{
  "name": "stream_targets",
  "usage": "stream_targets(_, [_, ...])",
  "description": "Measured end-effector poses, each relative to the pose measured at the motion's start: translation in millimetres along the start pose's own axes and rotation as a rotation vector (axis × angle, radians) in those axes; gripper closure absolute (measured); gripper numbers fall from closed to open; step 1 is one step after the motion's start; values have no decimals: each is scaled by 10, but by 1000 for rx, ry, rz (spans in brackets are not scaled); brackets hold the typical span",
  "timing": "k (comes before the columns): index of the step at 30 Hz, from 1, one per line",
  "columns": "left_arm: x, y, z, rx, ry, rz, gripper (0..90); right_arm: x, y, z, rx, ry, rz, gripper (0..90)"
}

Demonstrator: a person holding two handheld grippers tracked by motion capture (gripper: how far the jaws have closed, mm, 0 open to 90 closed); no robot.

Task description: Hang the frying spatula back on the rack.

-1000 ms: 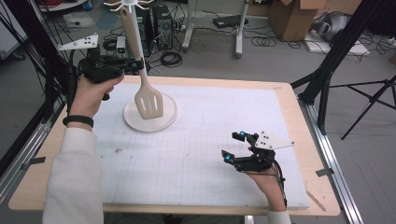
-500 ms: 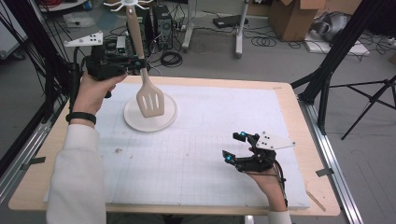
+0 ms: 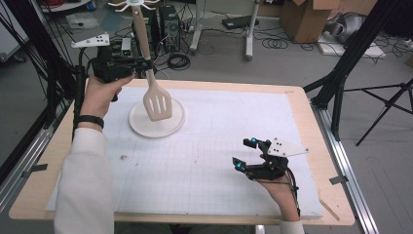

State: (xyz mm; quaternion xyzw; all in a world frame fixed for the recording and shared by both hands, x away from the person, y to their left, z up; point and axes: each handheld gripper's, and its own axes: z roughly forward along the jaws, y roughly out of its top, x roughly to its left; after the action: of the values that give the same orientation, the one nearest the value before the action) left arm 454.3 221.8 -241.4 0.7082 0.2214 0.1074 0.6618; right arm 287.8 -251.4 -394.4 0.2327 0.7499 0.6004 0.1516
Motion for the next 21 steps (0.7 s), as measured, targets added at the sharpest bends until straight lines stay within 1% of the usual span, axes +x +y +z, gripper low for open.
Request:
stream_targets(2, [1,-11,11,3,8,-1,782,-1,-3,-4,-2,1,1,216])
stream_targets(4, [-5,-30,17,-1,8,4,778,-2,-2,-10,-3,-2,-1,217])
stream_targets(5, [-8,-45,13,-12,19,8,776,0,-2,-15,-4,0,0,217])
stream_targets(6, [-8,-45,13,-12,19,8,775,0,-2,-15,-4,0,0,217])
stream_targets(7, [-7,-58,0,-17,38,12,771,0,-1,-18,-7,0,3,217])
stream_targets(8, [-6,-65,-11,-21,43,15,764,1,0,-18,-7,0,2,218])
stream_targets(9, [-8,-73,-19,-25,53,11,736,2,0,-18,-7,0,1,218])
stream_targets(10, [-8,-73,-19,-25,53,11,686,3,0,-18,-7,0,1,218])
stream_targets(11, [-10,-91,-38,-23,81,-1,643,6,1,-20,-5,-1,2,219])
stream_targets(12, [-10,-91,-38,-23,81,-1,595,6,1,-20,-5,-1,2,219])
stream_targets(13, [-15,-114,-74,-21,105,-20,556,5,3,-23,-9,-4,-4,219])
stream_targets(14, [-15,-114,-74,-21,105,-20,510,5,3,-23,-9,-4,-4,219])
stream_targets(15, [-39,-143,-97,-2,138,-20,450,-2,5,-31,-16,-5,-14,219])
stream_targets(16, [-39,-143,-97,-2,138,-20,415,-2,5,-31,-16,-5,-14,219])
stream_targets(17, [-80,-196,-146,-6,158,-4,397,4,6,-47,-17,-6,-9,219])
stream_targets(18, [-80,-196,-146,-6,158,-4,380,4,5,-59,-12,-8,-8,219])
stream_targets(19, [-122,-256,-203,-14,163,-3,347,-1,2,-69,-15,-10,-10,219])
stream_targets(20, [-122,-256,-203,-14,163,-3,321,-9,-1,-80,-18,-11,-8,219])
stream_targets(21, [-172,-316,-266,-19,162,8,308,-18,-6,-92,-21,-16,-6,219])
